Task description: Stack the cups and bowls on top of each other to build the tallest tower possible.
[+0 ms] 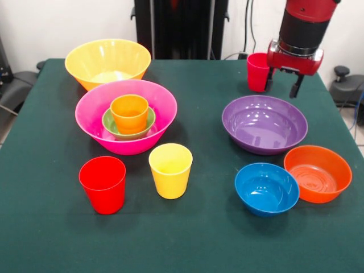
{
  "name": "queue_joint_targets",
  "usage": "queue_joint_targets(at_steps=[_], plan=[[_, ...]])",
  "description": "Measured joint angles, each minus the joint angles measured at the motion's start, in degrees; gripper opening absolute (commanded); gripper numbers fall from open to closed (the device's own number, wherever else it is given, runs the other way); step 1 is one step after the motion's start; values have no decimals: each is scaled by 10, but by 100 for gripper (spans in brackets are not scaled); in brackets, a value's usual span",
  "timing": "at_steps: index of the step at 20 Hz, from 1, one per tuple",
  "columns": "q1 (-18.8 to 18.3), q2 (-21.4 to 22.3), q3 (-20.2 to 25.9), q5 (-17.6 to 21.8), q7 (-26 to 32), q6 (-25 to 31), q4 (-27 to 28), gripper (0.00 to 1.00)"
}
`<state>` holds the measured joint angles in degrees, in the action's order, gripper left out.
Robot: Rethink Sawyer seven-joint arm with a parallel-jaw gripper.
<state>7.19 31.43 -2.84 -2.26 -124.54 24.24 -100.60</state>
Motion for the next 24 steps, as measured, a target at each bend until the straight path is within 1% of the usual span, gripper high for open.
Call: queue_joint_targets(at_steps=[5, 9, 10, 16, 18, 24], plan=[[1, 0, -6, -14, 0, 0, 13, 100], [-2, -6, -8, -19, 0, 0, 34, 100], [-2, -14, -9, -21, 0, 0, 49, 100], [0, -36, -13, -32, 0, 2, 86, 100], [3, -44, -17, -37, 0, 8, 102, 100], [5, -57, -23, -45, 0, 33, 124, 100]])
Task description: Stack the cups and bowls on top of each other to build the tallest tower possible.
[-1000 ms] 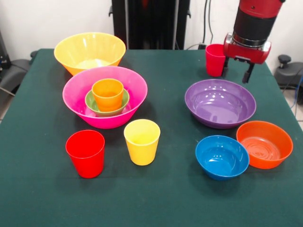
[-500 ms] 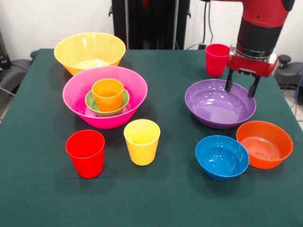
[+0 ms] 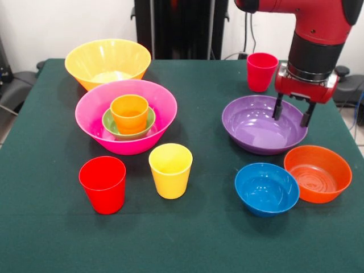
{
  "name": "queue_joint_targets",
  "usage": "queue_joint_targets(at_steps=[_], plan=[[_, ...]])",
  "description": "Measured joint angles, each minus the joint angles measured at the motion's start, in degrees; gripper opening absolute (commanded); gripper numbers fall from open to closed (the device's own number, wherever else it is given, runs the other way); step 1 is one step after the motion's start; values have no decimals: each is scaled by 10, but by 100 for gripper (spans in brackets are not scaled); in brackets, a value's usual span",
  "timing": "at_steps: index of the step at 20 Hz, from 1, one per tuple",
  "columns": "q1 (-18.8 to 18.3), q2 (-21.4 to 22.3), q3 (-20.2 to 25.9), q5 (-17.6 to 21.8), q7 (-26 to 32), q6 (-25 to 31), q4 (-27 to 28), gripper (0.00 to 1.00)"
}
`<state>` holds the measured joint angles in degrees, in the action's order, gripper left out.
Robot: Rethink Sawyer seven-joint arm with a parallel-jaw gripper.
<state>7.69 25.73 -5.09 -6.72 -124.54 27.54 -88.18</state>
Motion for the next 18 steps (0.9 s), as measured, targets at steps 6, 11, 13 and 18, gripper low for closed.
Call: queue_joint_targets(at_steps=[6, 11, 13, 18], plan=[[16, -6, -18, -12, 0, 13, 13, 100], [30, -7, -28, -24, 0, 13, 13, 100], [42, -7, -35, -30, 0, 13, 13, 100], [58, -10, -45, -43, 0, 13, 16, 100]])
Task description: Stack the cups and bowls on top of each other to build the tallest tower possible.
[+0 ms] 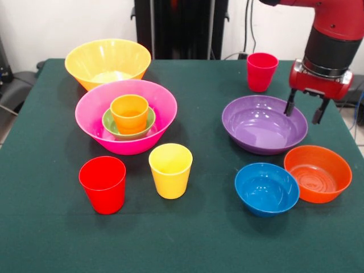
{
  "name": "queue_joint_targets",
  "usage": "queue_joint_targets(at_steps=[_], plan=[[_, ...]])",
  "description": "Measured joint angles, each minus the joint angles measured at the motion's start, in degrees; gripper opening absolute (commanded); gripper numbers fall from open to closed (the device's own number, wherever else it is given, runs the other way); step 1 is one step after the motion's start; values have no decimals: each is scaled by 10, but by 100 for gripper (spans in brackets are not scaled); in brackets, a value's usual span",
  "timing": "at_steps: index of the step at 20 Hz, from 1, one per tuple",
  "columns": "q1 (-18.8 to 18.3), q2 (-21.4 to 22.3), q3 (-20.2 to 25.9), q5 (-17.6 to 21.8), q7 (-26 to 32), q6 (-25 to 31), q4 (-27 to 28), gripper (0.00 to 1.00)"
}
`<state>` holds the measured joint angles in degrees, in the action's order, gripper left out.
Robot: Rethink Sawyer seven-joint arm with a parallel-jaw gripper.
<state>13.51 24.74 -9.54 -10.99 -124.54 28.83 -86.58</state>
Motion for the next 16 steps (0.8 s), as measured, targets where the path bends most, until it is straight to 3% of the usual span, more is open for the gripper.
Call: queue_joint_targets(at_steps=[16], plan=[[5, -34, -3, -29, 0, 0, 5, 100]])
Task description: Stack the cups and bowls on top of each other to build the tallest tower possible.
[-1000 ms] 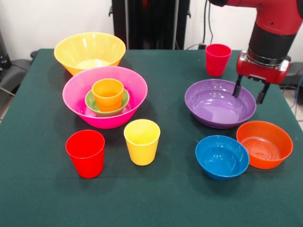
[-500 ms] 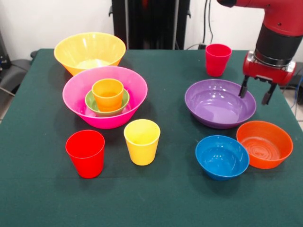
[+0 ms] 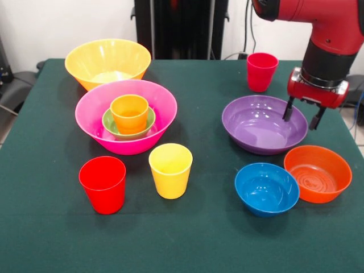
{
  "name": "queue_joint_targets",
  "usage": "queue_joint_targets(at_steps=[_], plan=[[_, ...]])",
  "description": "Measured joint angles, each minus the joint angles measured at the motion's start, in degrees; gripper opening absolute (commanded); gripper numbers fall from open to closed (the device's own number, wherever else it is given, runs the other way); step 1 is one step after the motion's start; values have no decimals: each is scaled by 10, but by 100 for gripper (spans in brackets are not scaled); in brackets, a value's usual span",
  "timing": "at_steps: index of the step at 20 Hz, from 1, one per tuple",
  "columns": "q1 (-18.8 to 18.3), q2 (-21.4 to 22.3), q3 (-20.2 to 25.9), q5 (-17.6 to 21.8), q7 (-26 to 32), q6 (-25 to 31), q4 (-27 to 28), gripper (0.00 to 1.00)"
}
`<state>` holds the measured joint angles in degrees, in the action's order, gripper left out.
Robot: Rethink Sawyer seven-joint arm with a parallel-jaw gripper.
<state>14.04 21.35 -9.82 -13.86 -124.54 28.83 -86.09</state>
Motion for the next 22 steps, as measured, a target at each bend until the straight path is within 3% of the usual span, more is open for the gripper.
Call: queue_joint_targets(at_steps=[22], plan=[[6, -14, -4, -8, 0, 0, 4, 100]])
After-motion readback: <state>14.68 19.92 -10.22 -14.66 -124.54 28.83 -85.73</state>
